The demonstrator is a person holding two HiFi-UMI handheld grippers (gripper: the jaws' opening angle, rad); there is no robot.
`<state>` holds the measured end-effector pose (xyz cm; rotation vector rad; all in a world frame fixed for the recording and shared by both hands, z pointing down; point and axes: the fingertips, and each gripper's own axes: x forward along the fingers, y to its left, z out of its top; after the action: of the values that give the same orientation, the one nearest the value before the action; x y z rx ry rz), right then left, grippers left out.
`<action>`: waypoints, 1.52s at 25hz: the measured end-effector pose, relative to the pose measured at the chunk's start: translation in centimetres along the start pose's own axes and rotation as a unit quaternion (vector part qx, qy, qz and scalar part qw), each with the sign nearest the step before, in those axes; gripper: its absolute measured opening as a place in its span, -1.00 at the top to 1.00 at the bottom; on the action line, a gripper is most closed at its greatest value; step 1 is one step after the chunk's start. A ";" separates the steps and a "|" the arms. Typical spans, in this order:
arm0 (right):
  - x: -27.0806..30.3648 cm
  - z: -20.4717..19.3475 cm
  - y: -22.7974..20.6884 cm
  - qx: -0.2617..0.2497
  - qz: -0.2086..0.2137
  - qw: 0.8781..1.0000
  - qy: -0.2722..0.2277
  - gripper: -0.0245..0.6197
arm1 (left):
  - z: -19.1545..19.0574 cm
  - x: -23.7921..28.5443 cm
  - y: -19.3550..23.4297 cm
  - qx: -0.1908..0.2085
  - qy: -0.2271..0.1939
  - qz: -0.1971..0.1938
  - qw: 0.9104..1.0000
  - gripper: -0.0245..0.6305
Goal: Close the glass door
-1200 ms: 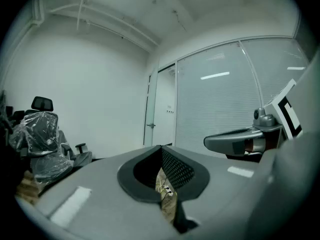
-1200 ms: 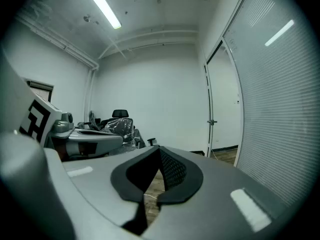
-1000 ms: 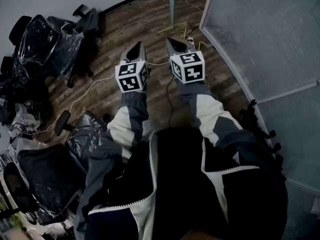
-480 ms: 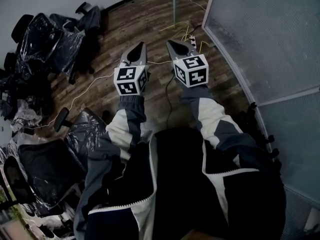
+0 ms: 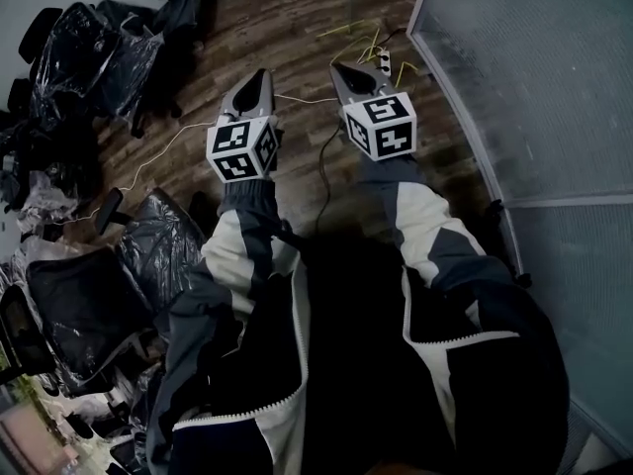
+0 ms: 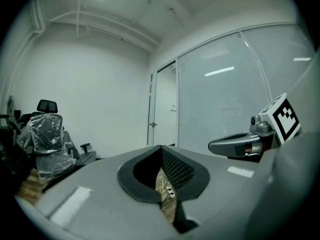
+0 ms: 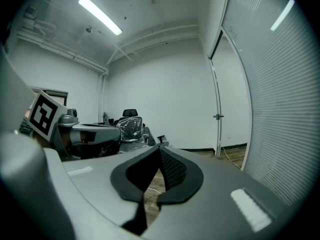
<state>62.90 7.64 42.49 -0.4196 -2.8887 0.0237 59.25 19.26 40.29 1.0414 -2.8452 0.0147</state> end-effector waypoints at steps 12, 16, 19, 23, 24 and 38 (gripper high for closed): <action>11.7 0.9 -2.7 0.000 -0.050 0.999 0.015 0.91 | -3.1 9.0 10.3 -0.045 0.017 -0.038 0.998 0.91; 17.8 3.6 -2.8 -0.012 -0.081 0.996 0.021 0.91 | -1.5 13.4 15.5 -0.044 0.013 -0.064 0.997 0.91; 21.3 5.2 -2.8 -0.018 -0.100 0.995 0.019 0.91 | -0.4 15.8 18.7 -0.042 0.006 -0.071 0.997 0.91; 24.5 6.1 -3.0 -0.022 -0.109 0.994 0.021 0.91 | 0.0 17.5 21.9 -0.046 -0.004 -0.065 0.997 0.91; 25.2 6.2 -3.1 -0.022 -0.110 0.993 0.022 0.91 | -0.1 17.8 22.6 -0.049 -0.004 -0.064 0.997 0.91; 37.7 7.0 -8.2 -0.004 -0.077 0.997 0.023 0.91 | -0.5 27.7 28.8 -0.043 0.023 -0.044 0.998 0.91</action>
<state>23.87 10.57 44.23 -0.1947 -2.8666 -0.0240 19.76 23.45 44.58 1.1323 -2.7304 -0.0904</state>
